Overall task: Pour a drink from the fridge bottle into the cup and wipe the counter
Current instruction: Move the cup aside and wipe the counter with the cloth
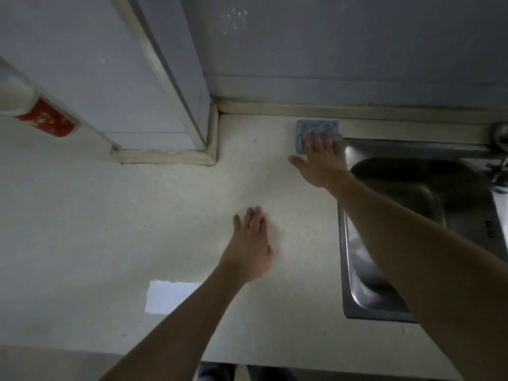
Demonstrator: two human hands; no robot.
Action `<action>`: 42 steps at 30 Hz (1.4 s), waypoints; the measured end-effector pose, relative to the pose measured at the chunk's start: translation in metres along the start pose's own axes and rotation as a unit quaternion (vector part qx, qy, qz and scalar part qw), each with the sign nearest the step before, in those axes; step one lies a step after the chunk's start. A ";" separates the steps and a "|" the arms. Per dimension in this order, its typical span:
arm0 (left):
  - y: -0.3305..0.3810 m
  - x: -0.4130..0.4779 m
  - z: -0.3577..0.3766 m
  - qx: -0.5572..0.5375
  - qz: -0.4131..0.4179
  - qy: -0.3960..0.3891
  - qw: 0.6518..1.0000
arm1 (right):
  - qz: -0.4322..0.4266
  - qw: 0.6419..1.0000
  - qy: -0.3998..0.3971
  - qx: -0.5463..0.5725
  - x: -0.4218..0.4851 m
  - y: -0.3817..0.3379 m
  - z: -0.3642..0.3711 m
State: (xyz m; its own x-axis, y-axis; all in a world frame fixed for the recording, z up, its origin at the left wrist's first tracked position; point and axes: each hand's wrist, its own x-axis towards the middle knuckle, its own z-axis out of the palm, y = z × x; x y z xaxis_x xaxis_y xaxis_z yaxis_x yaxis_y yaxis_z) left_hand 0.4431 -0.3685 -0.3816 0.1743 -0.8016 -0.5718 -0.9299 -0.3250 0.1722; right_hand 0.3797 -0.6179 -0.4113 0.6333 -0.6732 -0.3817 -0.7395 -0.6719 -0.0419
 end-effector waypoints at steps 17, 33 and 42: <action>-0.010 0.001 -0.007 -0.016 0.030 -0.019 0.999 | 0.040 0.999 -0.013 0.025 0.039 -0.030 -0.017; -0.025 0.011 -0.016 -0.086 0.040 0.032 0.995 | -0.104 0.994 -0.017 -0.016 0.065 -0.175 -0.029; -0.018 0.000 -0.014 -0.081 0.023 0.043 0.995 | -0.114 0.989 0.022 -0.092 0.052 -0.157 -0.022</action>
State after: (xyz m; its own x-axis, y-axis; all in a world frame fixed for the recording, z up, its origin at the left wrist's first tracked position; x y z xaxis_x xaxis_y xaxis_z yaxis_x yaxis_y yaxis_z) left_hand 0.4641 -0.3703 -0.3735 0.1662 -0.8559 -0.4898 -0.8740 -0.3579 0.3288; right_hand 0.5339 -0.5546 -0.4042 0.7913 -0.5070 -0.3416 -0.5243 -0.8502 0.0474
